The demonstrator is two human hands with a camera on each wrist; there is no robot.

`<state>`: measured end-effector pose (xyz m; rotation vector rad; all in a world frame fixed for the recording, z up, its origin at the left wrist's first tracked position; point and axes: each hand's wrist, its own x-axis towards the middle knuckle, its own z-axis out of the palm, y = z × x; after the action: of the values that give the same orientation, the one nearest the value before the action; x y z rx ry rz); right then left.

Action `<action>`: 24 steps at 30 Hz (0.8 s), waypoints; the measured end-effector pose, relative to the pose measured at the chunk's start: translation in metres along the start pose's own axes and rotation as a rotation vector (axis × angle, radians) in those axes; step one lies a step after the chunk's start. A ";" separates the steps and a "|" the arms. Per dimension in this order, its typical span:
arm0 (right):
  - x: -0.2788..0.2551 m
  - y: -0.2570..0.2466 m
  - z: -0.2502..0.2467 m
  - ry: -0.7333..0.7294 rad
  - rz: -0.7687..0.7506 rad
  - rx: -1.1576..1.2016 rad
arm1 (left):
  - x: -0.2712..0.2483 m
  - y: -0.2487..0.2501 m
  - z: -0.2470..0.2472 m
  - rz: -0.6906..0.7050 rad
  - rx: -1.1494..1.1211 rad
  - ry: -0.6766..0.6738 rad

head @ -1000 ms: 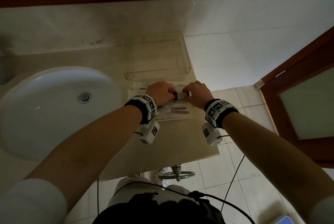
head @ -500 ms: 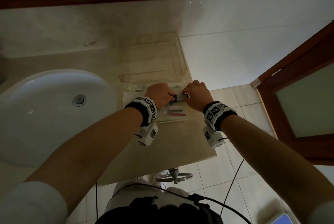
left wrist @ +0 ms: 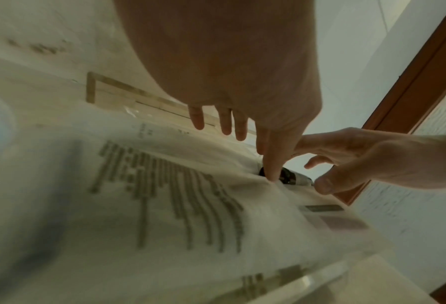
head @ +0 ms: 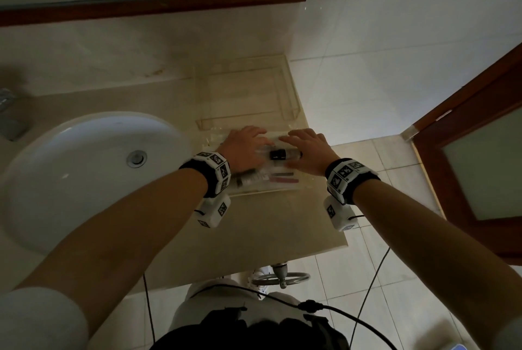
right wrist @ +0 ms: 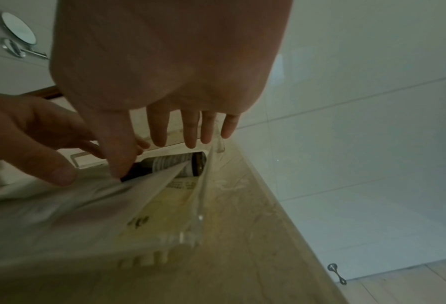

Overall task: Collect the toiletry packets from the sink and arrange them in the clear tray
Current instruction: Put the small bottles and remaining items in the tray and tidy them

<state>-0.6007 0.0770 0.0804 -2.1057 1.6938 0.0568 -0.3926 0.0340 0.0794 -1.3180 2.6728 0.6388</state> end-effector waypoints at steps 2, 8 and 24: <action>-0.001 -0.002 0.003 -0.070 -0.008 -0.007 | -0.003 -0.006 0.001 0.002 0.128 -0.101; 0.001 -0.007 0.011 -0.171 0.004 -0.121 | -0.005 -0.018 0.010 -0.064 0.179 -0.285; 0.006 -0.013 0.001 0.123 0.292 0.162 | -0.028 -0.031 0.001 -0.313 -0.088 0.044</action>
<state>-0.5868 0.0740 0.0811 -1.7644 1.9961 -0.1211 -0.3515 0.0385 0.0758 -1.7433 2.4156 0.6986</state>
